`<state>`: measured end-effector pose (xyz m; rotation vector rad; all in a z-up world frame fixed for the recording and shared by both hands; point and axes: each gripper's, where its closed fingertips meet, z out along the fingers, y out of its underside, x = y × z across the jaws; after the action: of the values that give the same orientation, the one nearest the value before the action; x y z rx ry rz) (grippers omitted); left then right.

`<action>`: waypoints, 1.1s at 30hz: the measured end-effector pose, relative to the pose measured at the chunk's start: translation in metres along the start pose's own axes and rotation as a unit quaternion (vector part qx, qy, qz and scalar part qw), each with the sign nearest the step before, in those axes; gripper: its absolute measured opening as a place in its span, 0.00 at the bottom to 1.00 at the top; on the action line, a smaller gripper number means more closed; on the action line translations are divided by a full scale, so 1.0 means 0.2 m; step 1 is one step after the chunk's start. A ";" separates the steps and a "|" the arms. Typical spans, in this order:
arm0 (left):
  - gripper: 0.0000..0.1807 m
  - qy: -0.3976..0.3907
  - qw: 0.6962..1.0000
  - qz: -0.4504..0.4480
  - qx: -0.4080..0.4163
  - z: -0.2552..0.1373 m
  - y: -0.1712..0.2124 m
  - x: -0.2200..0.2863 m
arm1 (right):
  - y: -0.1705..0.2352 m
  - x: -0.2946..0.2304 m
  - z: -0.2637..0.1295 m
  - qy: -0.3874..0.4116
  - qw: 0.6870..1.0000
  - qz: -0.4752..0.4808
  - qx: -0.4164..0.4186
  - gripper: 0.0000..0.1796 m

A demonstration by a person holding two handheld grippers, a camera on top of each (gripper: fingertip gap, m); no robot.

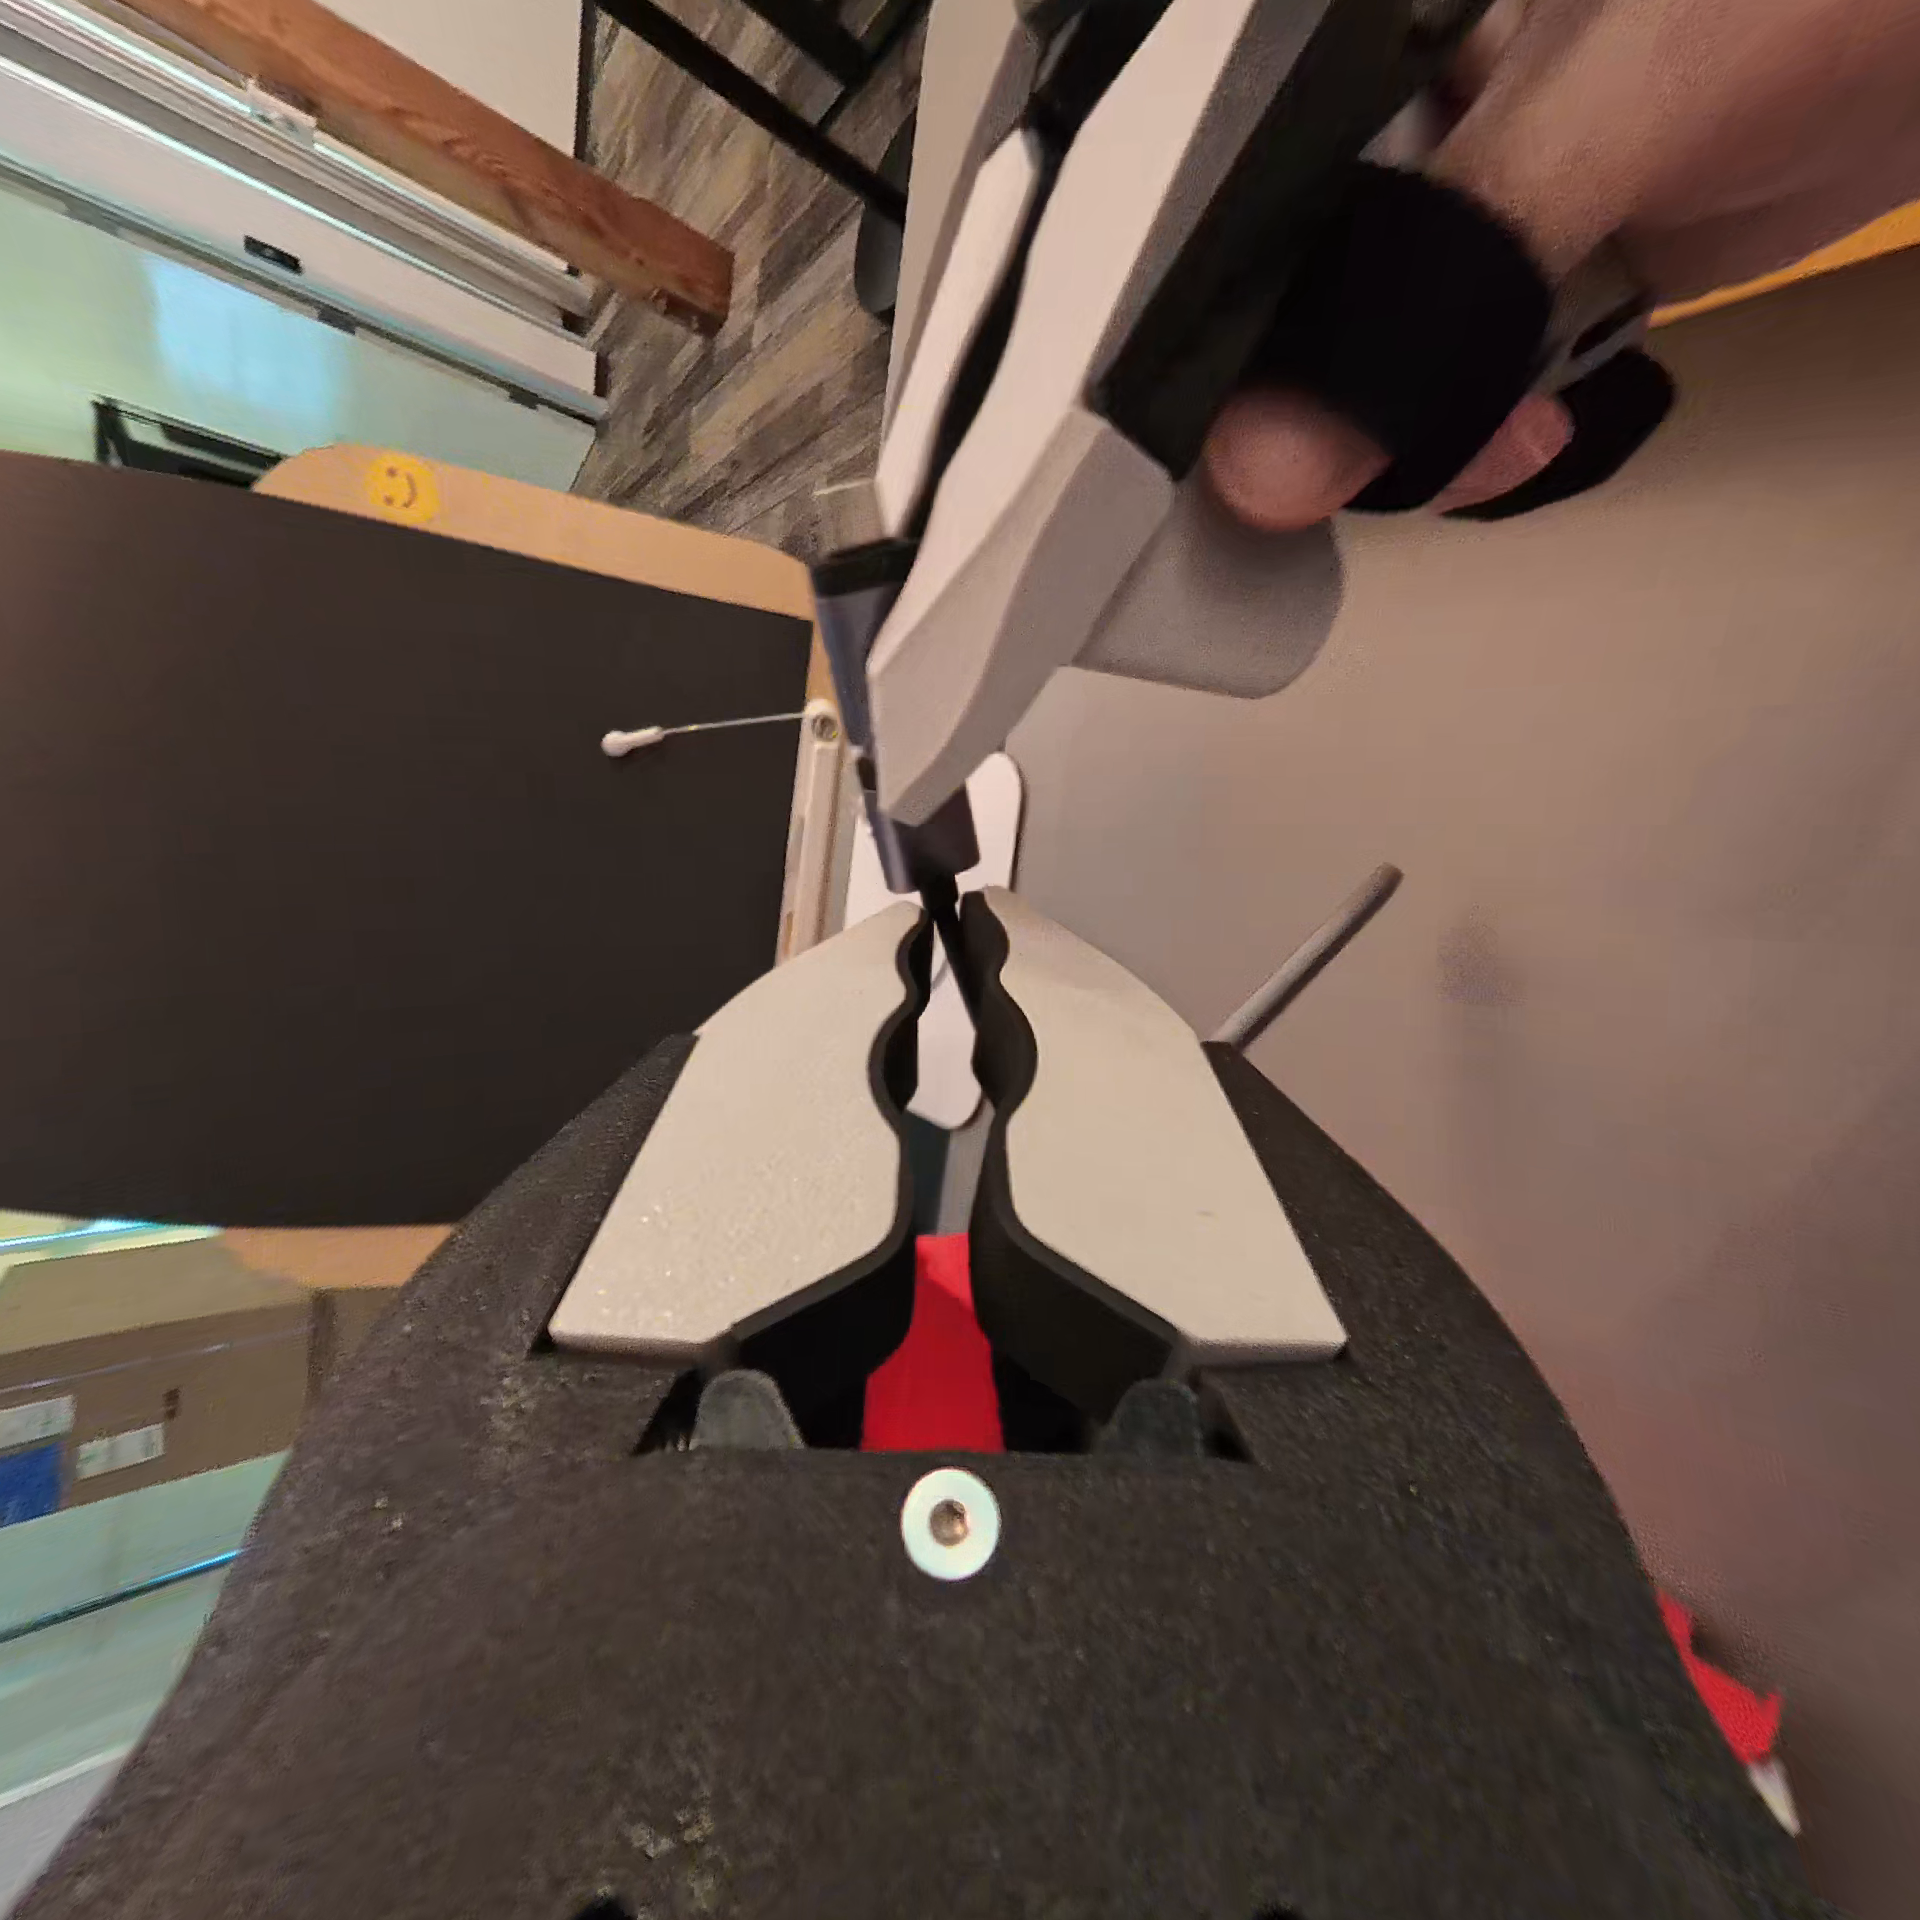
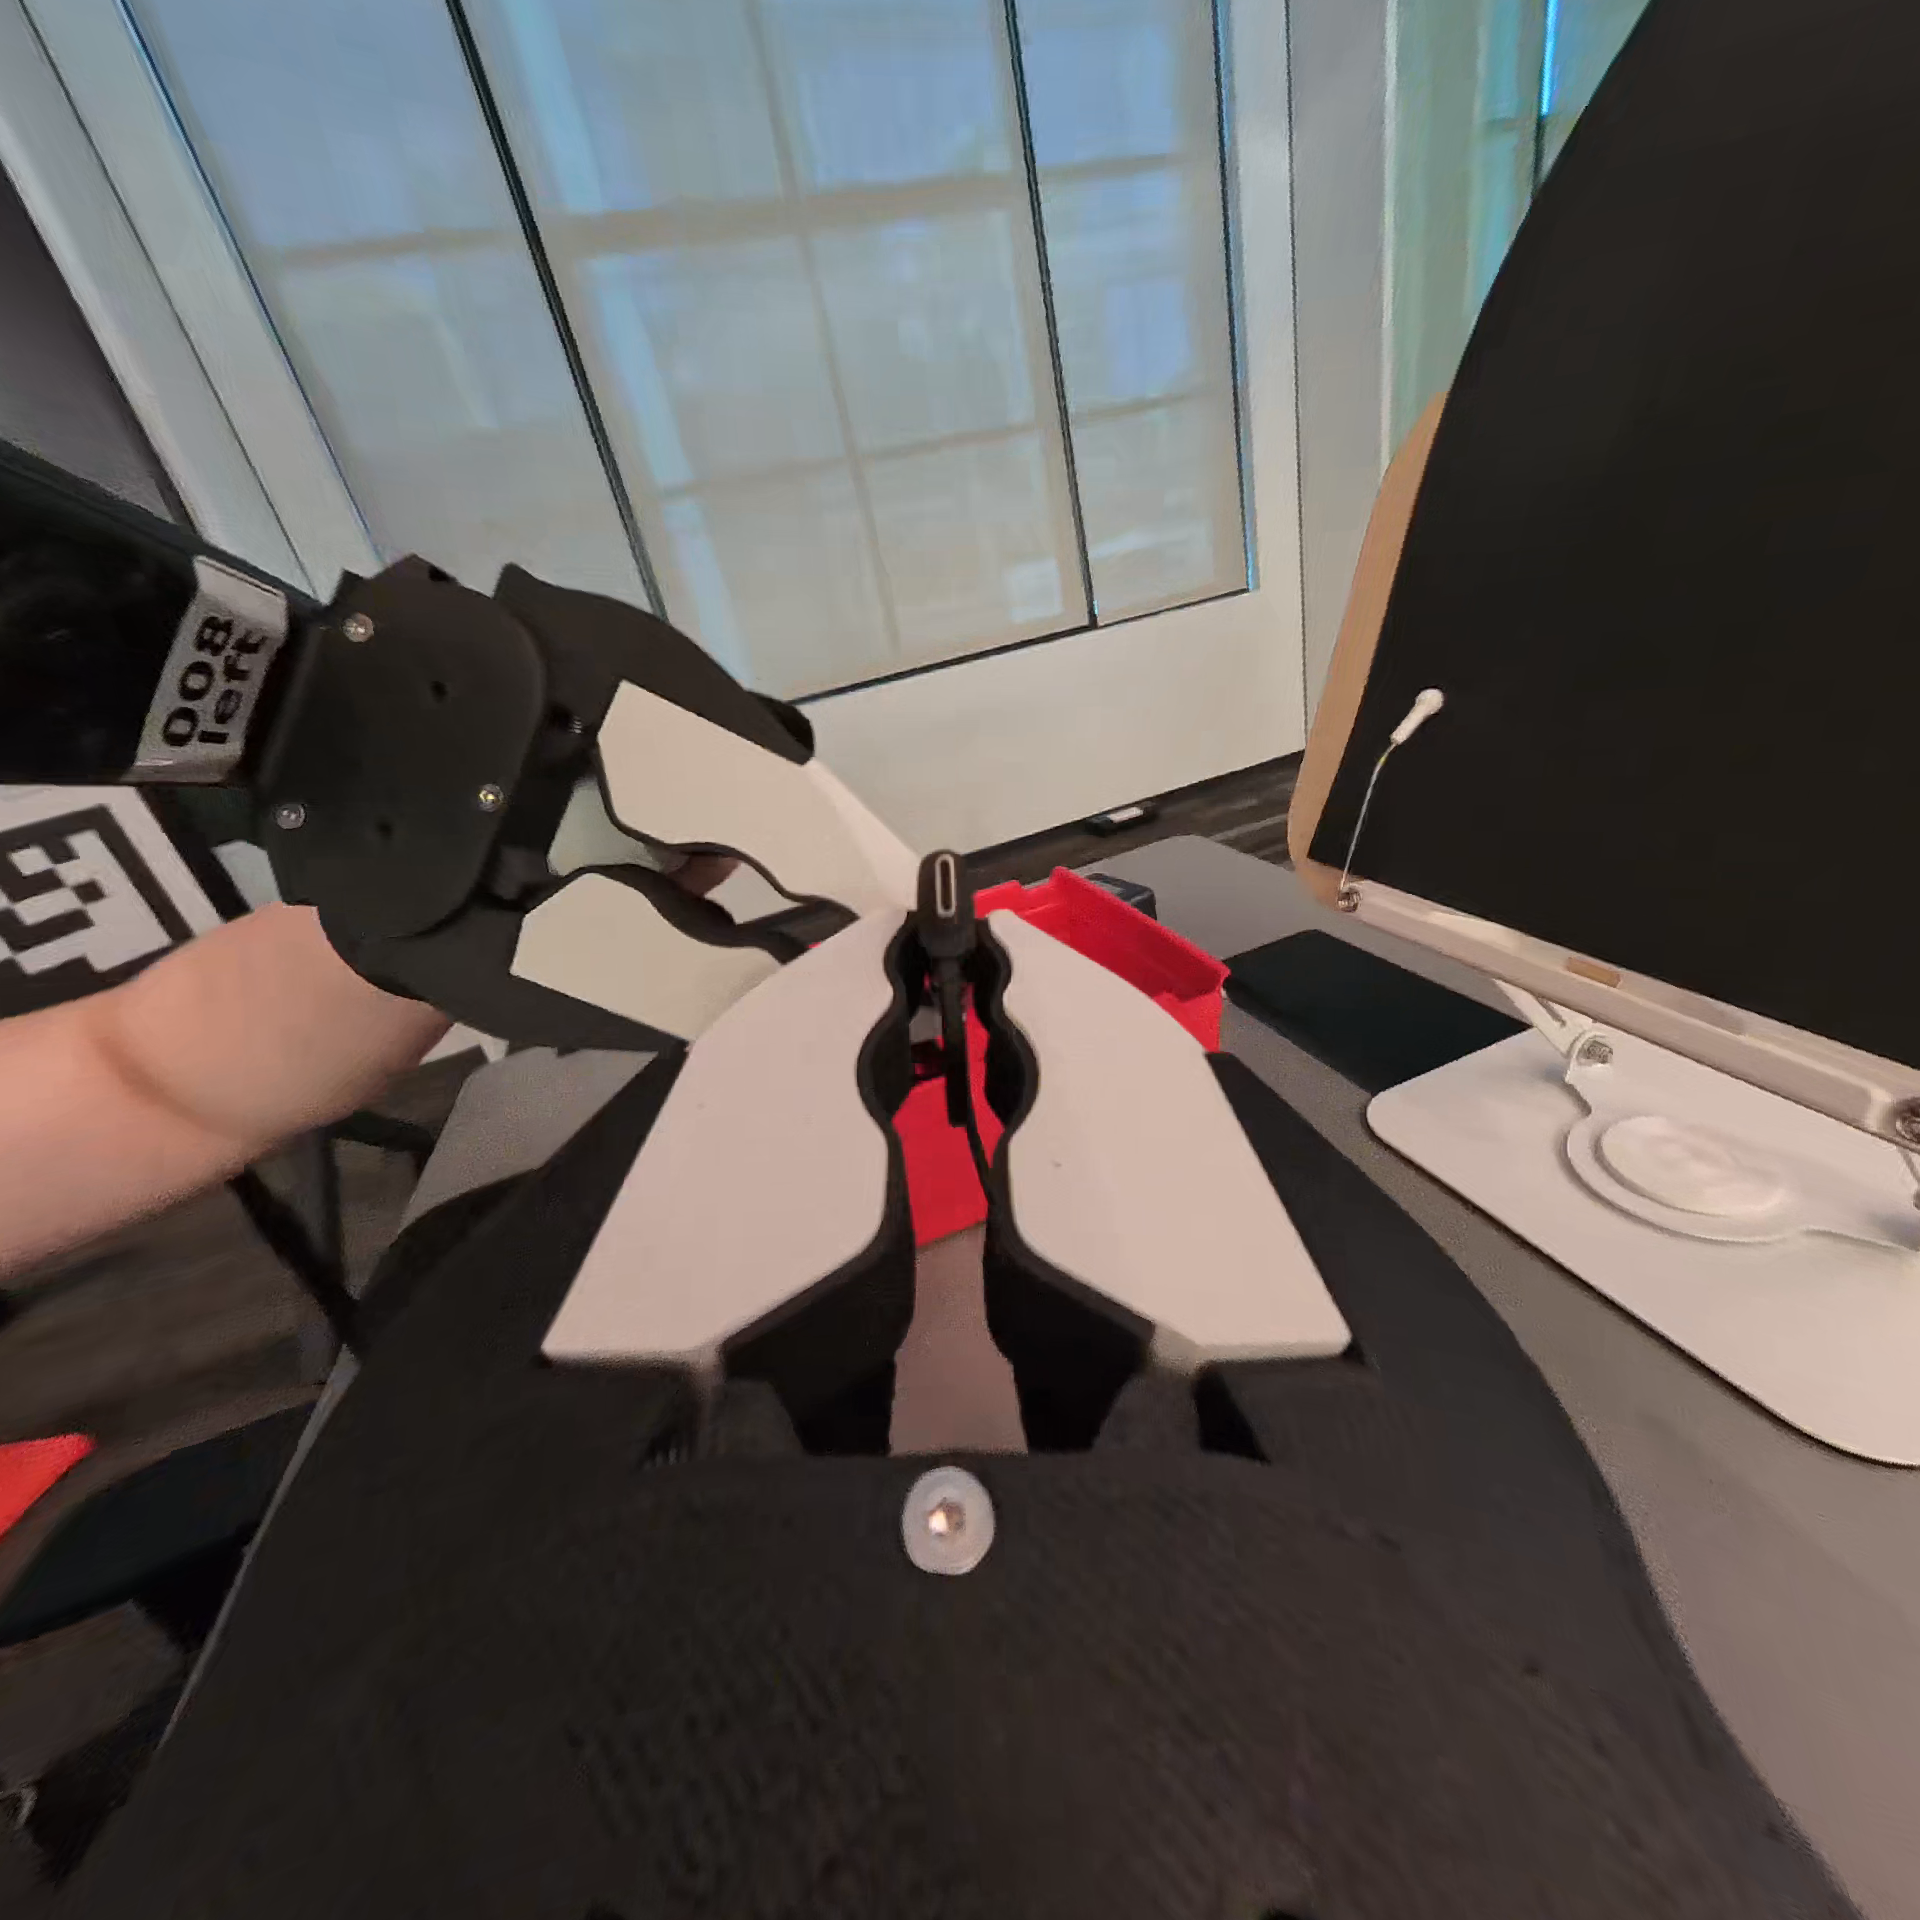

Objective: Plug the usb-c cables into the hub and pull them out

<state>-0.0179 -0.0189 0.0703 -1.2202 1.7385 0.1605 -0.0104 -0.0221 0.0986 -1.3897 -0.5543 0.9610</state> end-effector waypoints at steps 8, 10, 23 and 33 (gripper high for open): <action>0.28 0.117 0.940 -0.312 0.065 -0.05 0.14 0.22 | -0.06 0.00 -0.09 -0.051 0.997 0.052 -0.031 0.05; 0.28 0.134 0.914 -0.369 0.105 -0.06 0.16 0.29 | -0.12 -0.07 -0.11 -0.089 0.995 0.050 -0.017 0.05; 0.00 0.233 0.827 -0.485 0.163 0.06 0.04 0.44 | -0.05 0.26 -0.18 0.078 0.996 -0.028 -0.040 0.20; 0.00 0.192 0.758 -0.614 0.109 0.18 0.26 0.19 | 0.12 0.16 -0.01 0.181 0.945 -0.263 -0.070 0.17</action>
<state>-0.0366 0.0034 0.0029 -2.0399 0.8743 -1.1055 0.0027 0.0013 0.0680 -1.3989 -0.6747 0.2308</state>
